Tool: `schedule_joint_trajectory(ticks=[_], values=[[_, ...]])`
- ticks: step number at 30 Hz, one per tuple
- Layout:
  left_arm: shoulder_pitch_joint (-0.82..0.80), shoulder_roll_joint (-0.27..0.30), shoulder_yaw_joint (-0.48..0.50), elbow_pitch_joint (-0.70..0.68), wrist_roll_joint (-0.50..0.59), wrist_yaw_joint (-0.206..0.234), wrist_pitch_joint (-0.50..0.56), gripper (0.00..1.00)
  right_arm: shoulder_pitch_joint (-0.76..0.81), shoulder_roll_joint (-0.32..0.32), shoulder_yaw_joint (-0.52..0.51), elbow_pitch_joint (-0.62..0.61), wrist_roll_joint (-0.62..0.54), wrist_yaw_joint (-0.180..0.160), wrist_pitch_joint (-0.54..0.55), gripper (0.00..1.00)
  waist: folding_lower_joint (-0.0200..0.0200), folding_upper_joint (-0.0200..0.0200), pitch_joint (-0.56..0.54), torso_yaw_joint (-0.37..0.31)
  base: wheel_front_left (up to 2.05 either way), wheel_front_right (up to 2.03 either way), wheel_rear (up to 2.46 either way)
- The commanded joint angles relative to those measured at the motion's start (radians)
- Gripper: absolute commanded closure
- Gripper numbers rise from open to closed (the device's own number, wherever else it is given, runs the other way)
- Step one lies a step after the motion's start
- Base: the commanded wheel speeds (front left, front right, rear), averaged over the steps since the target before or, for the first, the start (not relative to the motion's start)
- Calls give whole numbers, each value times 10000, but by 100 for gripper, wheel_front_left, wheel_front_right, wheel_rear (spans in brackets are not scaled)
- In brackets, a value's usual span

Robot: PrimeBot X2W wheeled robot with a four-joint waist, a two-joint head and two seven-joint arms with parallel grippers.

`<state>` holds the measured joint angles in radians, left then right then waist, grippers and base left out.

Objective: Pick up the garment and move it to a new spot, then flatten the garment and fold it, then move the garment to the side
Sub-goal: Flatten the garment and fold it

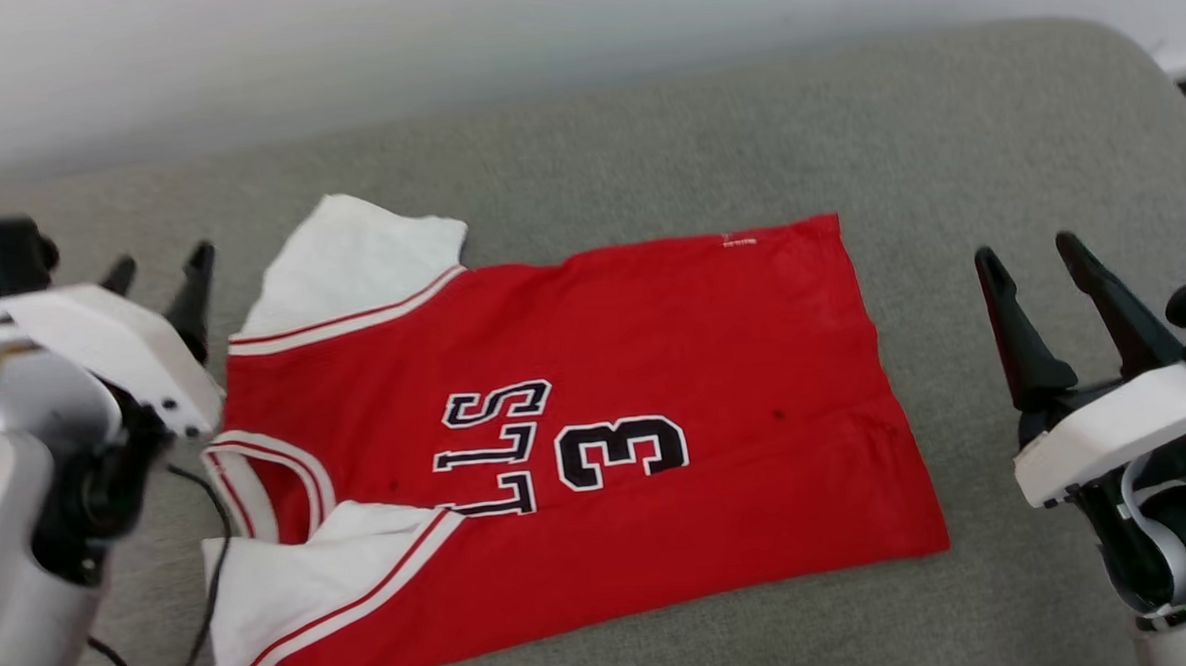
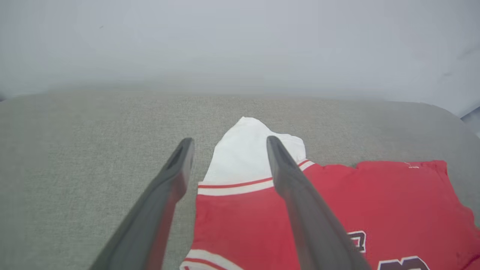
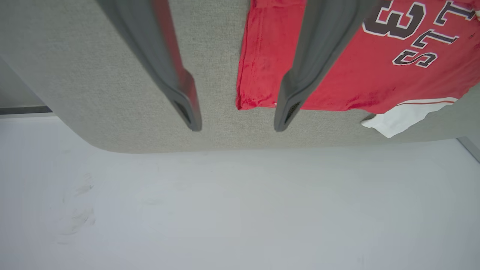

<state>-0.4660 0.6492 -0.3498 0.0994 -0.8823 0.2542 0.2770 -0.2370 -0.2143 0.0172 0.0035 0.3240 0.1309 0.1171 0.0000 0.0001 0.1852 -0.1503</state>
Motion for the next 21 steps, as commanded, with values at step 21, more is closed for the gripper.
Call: schedule_joint_trajectory(ticks=[21], values=[[-4814, 1808, -618, 1796, -602, -400, 6030, 0, -1112, 953, 630, -1253, 263, -4, -1186, 0, 0, -1, 3652, -2293, 0, 0, 0]])
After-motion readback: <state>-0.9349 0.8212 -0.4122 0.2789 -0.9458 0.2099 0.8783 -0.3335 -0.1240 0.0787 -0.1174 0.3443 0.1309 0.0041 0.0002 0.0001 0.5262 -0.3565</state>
